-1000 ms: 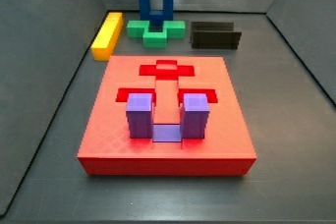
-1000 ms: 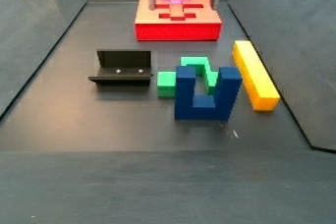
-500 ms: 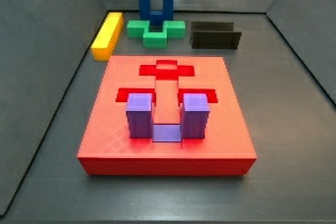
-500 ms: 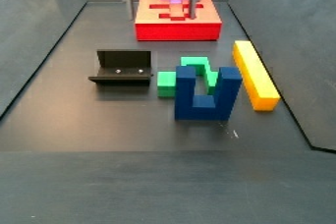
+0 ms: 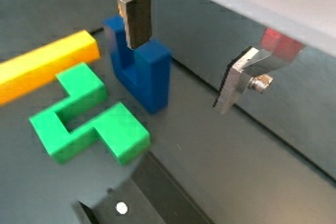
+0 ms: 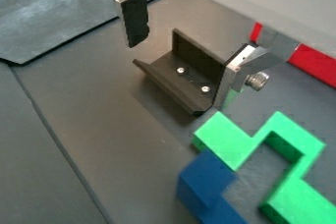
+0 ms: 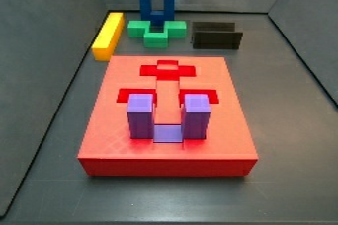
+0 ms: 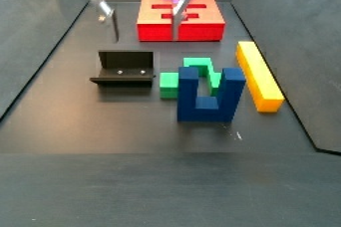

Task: Pick up the blue object. Move up. Move to above the board. Insert the blue object.
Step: Pick up the blue object.

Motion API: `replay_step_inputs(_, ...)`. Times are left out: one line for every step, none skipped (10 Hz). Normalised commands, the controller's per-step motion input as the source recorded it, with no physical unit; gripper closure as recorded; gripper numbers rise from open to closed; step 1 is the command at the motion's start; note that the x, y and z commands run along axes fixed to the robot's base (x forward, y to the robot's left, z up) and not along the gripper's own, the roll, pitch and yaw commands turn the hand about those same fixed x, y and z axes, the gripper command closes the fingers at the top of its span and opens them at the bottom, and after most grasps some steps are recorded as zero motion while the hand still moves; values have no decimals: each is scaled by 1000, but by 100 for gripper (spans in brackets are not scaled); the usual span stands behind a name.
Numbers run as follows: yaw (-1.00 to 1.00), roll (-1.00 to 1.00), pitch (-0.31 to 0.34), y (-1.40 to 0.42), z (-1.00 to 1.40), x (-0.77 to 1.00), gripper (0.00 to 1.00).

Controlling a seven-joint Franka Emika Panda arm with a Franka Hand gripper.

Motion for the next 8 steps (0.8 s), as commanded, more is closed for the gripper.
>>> replay_step_inputs(-186,91,96,114,-351,-106,0)
replay_step_inputs(-243,60,91,183,-283,-283,0)
replay_step_inputs(-291,76,81,171,-251,-466,0)
replay_step_inputs(-294,64,60,109,-246,-474,0)
replay_step_inputs(-286,81,57,106,-214,-477,0)
replay_step_inputs(-286,71,63,143,-154,-514,0)
replay_step_inputs(-266,30,57,174,-63,-486,0)
replay_step_inputs(-249,0,43,189,0,-411,0)
